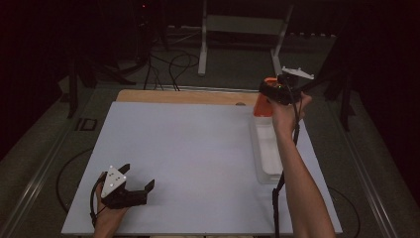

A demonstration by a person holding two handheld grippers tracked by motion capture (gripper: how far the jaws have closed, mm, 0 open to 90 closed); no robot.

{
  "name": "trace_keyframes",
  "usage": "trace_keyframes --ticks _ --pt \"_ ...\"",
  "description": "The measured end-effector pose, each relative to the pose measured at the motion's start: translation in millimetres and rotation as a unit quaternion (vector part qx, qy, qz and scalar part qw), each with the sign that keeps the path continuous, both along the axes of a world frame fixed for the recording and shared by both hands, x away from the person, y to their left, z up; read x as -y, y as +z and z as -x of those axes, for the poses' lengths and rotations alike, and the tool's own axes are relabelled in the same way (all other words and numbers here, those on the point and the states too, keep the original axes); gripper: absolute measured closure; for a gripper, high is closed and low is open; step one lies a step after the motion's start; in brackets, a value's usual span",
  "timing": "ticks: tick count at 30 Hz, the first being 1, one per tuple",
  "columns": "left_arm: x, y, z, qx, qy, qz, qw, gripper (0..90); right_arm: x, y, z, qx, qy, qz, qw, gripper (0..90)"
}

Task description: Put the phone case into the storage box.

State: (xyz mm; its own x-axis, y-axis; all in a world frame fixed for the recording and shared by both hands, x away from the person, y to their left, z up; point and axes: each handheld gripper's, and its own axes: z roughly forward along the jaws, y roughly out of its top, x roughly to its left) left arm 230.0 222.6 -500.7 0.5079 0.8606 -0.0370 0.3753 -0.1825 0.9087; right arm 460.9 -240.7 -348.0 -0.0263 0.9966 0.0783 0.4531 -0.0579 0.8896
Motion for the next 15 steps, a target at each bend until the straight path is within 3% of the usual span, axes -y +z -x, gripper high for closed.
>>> trace_keyframes --ticks 15 --pt "0.1 0.1 0.2 0.0 -0.001 0.0 1.0 0.2 6.5 -7.2 -8.0 -0.007 -0.012 0.004 0.9999 16.5"
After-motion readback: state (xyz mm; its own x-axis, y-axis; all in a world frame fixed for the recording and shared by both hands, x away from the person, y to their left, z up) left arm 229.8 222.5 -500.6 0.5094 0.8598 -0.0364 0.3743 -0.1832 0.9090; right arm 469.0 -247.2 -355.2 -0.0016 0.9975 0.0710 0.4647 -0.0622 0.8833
